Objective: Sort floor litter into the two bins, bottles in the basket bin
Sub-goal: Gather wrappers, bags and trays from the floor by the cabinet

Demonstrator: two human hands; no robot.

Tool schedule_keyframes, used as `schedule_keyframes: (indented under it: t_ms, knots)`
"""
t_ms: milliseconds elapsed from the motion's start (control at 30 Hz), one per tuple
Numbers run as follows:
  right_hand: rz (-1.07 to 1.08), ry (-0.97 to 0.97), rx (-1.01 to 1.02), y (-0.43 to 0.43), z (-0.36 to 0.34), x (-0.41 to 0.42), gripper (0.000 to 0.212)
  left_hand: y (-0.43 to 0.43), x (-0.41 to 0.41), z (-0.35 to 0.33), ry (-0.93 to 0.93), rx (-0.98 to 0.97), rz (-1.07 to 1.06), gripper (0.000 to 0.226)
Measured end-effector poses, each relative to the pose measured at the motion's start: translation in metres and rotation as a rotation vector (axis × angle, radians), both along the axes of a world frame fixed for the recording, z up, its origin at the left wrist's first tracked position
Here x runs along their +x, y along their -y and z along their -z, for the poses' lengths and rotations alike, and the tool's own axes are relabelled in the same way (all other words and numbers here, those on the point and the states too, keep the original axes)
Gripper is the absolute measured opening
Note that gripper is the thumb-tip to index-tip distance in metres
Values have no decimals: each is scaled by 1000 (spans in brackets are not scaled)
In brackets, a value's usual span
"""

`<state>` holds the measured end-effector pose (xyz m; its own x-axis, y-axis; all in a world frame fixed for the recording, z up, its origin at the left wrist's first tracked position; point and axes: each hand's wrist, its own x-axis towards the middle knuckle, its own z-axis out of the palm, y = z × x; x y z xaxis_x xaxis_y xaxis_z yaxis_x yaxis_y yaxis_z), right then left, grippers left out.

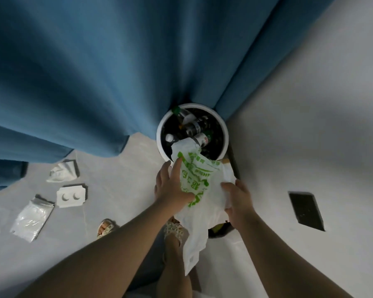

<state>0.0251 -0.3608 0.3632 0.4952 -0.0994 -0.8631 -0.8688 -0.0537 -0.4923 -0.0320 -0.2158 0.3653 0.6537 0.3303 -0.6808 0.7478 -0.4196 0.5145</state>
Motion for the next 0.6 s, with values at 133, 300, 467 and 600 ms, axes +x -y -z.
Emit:
schedule_keyframes:
  t_ms: [133, 300, 467, 600]
  knots:
    - [7, 53, -20, 31, 13, 4, 23, 26, 17, 22, 40, 40, 182, 112]
    - [-60, 131, -71, 46, 43, 9, 28, 38, 33, 54, 79, 97, 421, 109]
    - [-186, 101, -155, 50, 86, 2, 23, 46, 30, 91, -41, 96, 675, 87]
    - [-250, 47, -186, 50, 110, -8, 28, 55, 20, 110, -39, 254, 803, 72]
